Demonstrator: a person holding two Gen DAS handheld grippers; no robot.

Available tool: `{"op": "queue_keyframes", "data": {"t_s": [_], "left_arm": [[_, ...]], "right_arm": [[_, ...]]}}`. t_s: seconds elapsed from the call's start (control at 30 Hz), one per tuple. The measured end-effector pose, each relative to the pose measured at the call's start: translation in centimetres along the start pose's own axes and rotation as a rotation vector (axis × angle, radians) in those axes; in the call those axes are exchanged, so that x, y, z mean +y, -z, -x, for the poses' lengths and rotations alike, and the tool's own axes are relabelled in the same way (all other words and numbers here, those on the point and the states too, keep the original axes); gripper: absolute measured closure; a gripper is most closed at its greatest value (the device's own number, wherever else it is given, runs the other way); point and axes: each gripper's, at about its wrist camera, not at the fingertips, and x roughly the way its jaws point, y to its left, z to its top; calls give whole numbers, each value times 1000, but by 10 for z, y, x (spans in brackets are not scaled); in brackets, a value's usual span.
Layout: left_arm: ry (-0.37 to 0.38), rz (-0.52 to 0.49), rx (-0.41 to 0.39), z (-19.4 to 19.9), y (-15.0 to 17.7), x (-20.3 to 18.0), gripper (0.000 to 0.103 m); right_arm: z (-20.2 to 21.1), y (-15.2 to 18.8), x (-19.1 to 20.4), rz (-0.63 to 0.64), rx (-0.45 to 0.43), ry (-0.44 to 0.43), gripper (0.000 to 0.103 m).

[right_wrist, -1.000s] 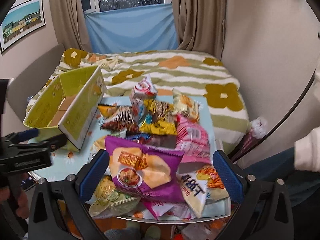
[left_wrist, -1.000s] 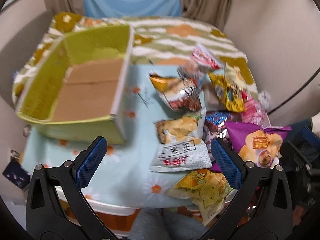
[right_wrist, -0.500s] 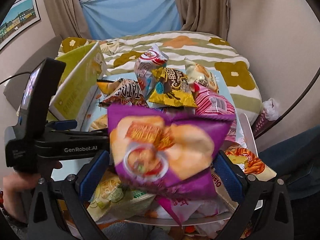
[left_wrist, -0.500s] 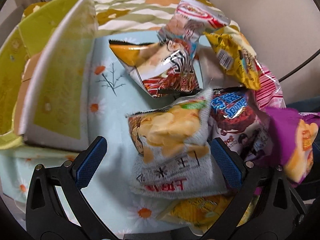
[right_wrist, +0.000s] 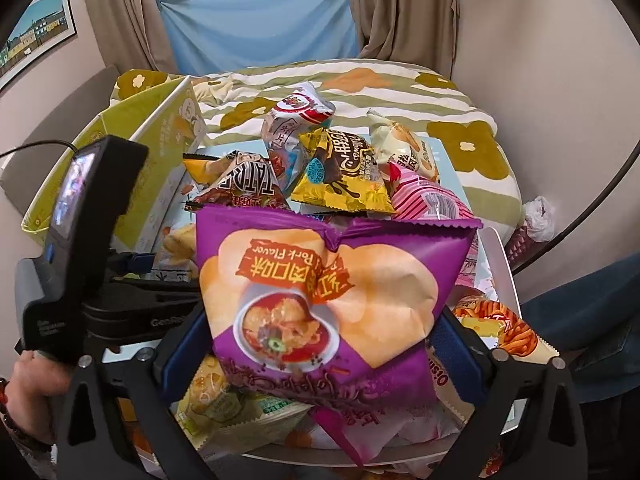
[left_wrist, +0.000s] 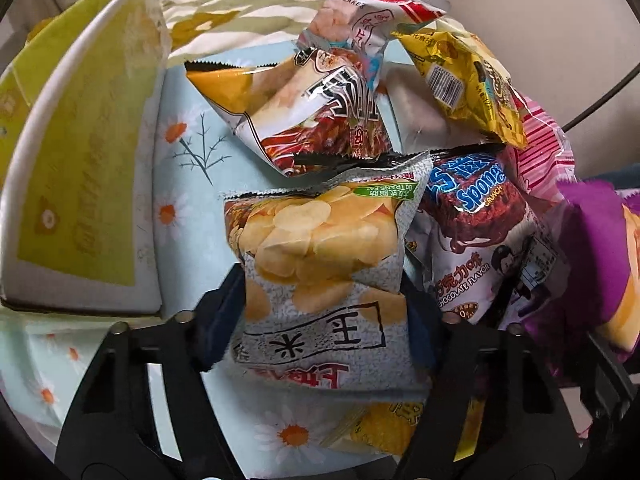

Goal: Organize snacks
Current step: 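Grasp the white potato-chip bag with the left tool while the right tool grasps the purple chip bag, then carry the white chip bag into the box and open the left tool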

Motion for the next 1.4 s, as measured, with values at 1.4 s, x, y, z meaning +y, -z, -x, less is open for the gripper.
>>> {"op": "queue_keyframes", "data": {"t_s": [1.4], "left_arm": [[-184,204,-413,211,-2,65,43]], "right_arm": [[94,-110,61,241,-282,-193,28]]}}
